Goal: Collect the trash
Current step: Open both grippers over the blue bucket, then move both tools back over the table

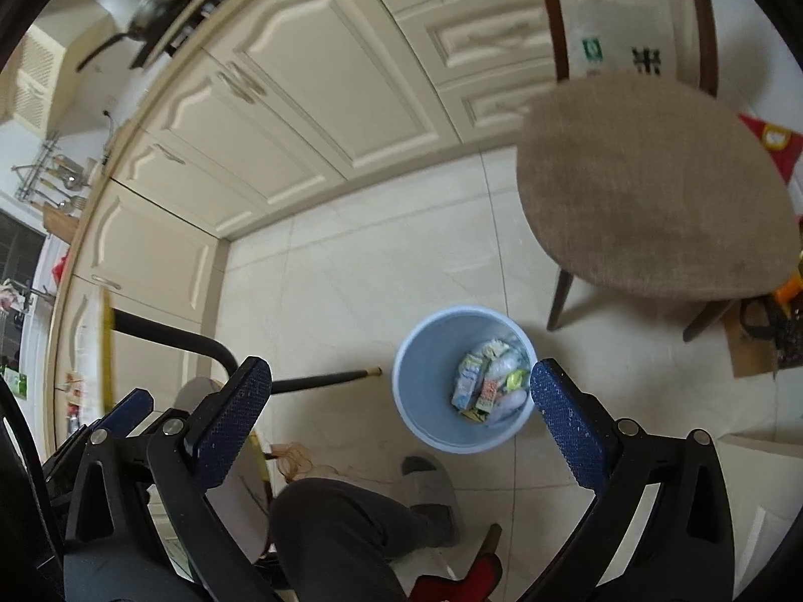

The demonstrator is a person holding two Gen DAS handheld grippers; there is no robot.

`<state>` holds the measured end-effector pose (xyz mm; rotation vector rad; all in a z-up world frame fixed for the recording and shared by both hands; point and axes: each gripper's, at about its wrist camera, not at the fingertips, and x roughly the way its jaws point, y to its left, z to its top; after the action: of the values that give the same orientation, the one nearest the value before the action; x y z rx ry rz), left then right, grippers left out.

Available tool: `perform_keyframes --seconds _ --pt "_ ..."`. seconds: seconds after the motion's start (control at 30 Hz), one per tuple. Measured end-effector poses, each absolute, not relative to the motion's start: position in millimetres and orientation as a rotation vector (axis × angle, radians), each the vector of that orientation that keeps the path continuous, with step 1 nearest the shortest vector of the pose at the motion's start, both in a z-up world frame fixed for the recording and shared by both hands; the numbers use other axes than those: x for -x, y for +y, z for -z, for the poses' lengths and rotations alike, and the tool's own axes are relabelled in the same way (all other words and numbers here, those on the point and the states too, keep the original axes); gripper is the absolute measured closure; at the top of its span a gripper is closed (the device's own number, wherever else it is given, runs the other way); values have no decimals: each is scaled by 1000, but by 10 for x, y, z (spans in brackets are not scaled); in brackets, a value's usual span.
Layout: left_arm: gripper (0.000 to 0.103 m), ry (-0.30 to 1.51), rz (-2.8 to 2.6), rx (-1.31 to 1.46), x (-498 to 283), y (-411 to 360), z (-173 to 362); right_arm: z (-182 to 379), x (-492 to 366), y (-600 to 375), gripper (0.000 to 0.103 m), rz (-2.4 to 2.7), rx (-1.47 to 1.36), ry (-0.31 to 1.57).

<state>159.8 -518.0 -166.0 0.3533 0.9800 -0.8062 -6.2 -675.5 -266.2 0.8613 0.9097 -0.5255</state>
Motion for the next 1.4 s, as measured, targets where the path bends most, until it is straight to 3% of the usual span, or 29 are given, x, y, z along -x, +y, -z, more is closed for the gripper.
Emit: perform_keyframes --seconds 0.07,0.13,0.17,0.4,0.73,1.0,1.4 --pt "29 953 833 -324 -1530 -5016 1521 2461 51 -6674 0 517 -839 879" --pt "6 950 865 -292 -1479 -4814 1423 2226 32 -6553 0 497 -807 842" --pt "1 961 887 -268 -1456 -4710 1375 2152 21 -6507 0 491 -796 832" --pt "1 913 844 -156 -1446 -3862 1055 1496 -114 -6018 0 424 -703 732" --pt "1 697 667 -37 -1080 -2349 563 846 -438 -5093 0 287 -557 654" --pt "1 497 449 -32 -510 -1323 332 454 -774 -4199 0 143 -420 605" --pt "1 422 220 32 247 -415 192 117 -1067 -3012 0 -30 -220 547"
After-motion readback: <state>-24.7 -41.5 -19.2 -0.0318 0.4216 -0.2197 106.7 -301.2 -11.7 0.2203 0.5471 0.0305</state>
